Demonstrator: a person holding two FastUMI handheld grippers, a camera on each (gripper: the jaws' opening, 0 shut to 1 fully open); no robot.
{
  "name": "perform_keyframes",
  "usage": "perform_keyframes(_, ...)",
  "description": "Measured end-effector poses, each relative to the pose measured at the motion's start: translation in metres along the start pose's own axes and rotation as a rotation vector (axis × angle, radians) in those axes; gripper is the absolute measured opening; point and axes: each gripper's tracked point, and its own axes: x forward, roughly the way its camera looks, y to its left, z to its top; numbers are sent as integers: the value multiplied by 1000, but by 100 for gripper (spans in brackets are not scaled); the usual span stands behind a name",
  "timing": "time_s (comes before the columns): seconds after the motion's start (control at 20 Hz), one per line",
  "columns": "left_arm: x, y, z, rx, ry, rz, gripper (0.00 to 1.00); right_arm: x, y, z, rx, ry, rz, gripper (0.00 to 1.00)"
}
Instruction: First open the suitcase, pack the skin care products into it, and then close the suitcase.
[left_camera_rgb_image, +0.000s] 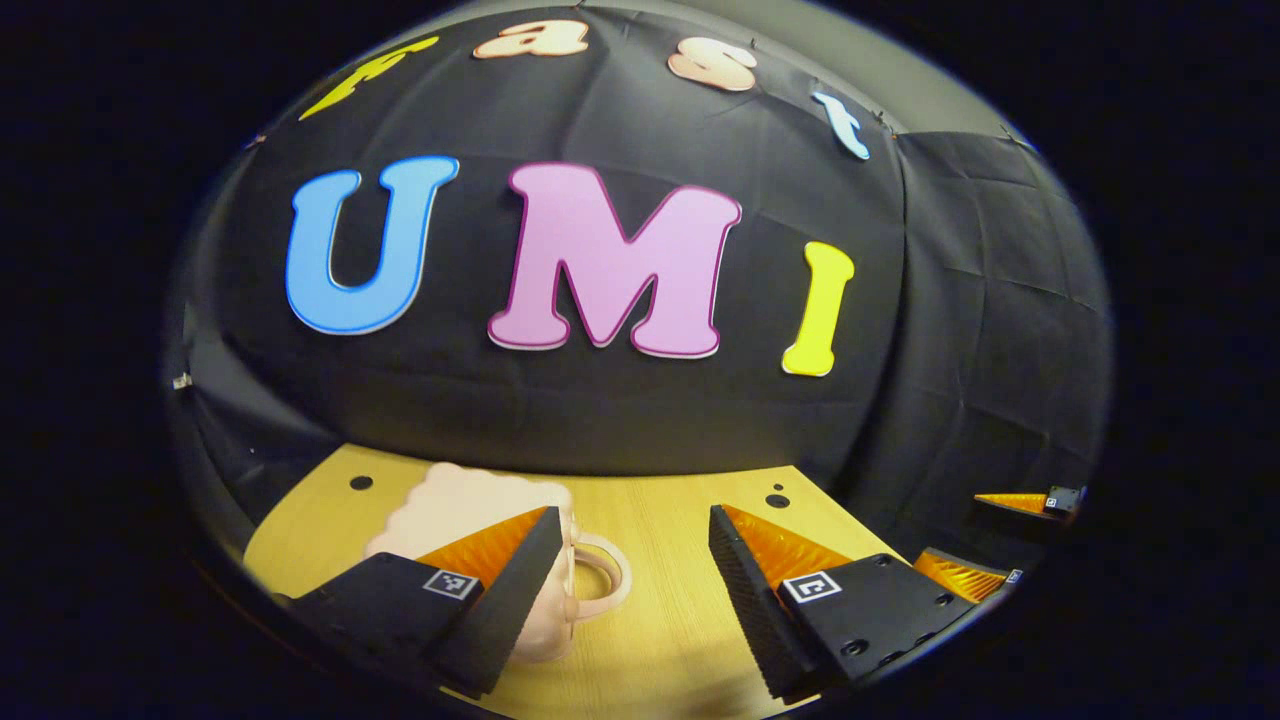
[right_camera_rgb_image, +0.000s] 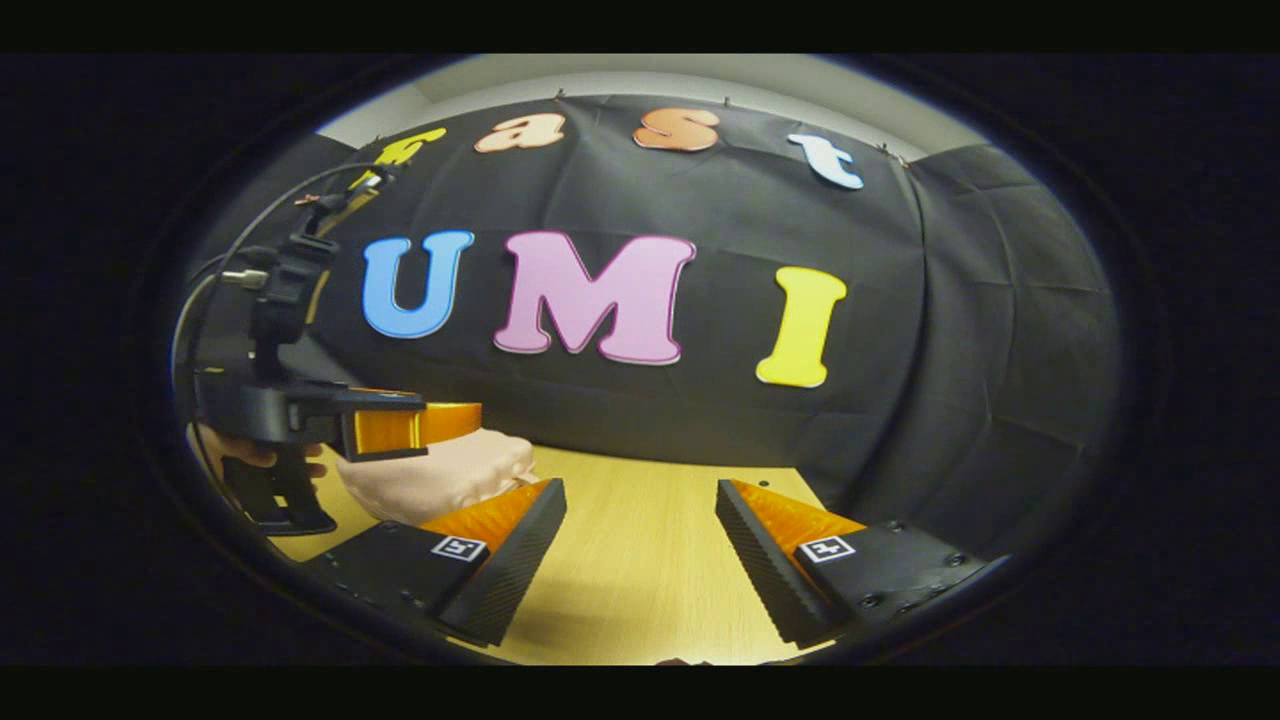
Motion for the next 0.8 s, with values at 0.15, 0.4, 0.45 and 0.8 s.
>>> perform_keyframes(0.15, -78, 10, 54, 25, -116, 42, 98, -44, 19, 48, 3, -67, 3, 96)
perform_keyframes(0.4, -202, 38, 95, 102, -360, 157, 96, -122, 37, 94, 93, -196, -1, 97)
perform_keyframes(0.45, -219, 37, 99, 109, -402, 159, 96, -132, 34, 100, 84, -229, -11, 97)
perform_keyframes(0.8, -240, 32, 76, 120, -355, 168, 96, -137, 23, 108, 87, -299, -35, 97)
